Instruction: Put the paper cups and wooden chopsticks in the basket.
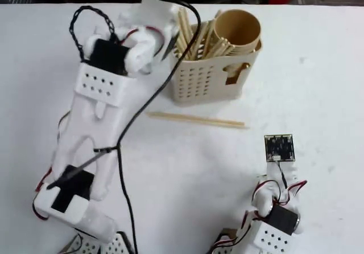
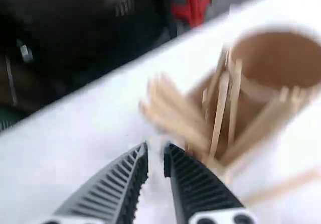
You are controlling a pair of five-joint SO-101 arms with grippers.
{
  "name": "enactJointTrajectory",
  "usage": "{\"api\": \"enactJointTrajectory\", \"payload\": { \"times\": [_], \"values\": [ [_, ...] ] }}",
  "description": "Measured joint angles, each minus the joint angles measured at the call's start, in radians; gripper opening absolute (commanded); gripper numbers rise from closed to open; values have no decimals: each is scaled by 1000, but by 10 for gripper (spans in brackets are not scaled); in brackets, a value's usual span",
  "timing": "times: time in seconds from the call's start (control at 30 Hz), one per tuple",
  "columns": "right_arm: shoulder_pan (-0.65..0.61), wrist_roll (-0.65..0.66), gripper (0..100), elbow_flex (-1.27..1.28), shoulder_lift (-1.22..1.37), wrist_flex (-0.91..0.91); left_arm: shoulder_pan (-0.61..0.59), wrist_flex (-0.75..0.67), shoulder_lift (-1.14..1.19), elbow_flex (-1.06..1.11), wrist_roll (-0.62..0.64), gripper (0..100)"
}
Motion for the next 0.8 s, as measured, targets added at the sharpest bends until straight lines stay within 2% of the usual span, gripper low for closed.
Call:
{"api": "enactJointTrajectory", "payload": {
  "times": [0.07, 0.17, 0.4, 0.5, 0.67, 0.8],
  "values": [
    [0, 0, 17, 0, 0, 0, -38, 115, 17, -2, -60, 78],
    [0, 0, 17, 0, 0, 0, -104, 209, 91, -8, -155, 79],
    [0, 0, 17, 0, 0, 0, -153, 247, 265, 55, -318, 76],
    [0, 0, 17, 0, 0, 0, -150, 176, 265, 167, -347, 78],
    [0, 0, 17, 0, 0, 0, -153, -63, 183, 479, -393, 85],
    [0, 0, 17, 0, 0, 0, -153, -250, 46, 740, -446, 133]
  ]
}}
